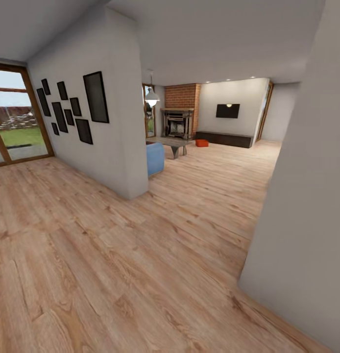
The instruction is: Move the two storage containers from the living room to the garage. In the garage, place one container on the floor and stack the other container on top of it (either order is fine).
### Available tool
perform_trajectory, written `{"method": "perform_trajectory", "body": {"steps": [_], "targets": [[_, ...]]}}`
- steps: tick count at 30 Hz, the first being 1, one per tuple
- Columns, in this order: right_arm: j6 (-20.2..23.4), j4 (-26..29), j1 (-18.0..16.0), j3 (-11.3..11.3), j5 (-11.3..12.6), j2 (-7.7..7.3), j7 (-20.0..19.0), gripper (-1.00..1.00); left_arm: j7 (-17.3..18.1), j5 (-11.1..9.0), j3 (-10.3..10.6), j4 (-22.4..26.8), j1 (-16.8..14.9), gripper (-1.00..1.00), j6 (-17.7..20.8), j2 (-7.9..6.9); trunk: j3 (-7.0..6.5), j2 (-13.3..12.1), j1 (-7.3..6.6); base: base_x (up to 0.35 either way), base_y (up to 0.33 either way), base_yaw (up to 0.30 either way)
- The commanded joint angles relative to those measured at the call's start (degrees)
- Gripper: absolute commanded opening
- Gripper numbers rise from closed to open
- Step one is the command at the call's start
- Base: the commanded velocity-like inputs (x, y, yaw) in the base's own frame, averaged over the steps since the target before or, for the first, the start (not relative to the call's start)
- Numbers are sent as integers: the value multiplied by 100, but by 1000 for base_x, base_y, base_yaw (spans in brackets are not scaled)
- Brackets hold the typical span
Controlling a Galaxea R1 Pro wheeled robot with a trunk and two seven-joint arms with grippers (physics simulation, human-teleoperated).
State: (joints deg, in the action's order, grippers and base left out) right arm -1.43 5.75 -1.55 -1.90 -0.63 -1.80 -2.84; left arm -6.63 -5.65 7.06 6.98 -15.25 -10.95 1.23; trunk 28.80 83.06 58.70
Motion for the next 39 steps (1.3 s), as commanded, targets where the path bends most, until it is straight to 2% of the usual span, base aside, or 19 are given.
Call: {"method": "perform_trajectory", "body": {"steps": [1, 19, 39], "targets": [[-15, -4, -3, -21, -7, -2, -24, 100, -23, -59, 50, -5, -4, 100, -21, 0, 6, 2, 3, 343, 0, 0], [-15, -4, -3, -26, -5, -5, -24, 100, -23, -59, 50, -8, -4, 100, -21, 0, 6, 2, 3, 343, 12, 0], [-15, -4, -3, -30, 2, -22, -24, 100, -23, -62, 50, -9, -4, 100, -21, 0, 6, 2, 3, 340, 108, 0]]}}
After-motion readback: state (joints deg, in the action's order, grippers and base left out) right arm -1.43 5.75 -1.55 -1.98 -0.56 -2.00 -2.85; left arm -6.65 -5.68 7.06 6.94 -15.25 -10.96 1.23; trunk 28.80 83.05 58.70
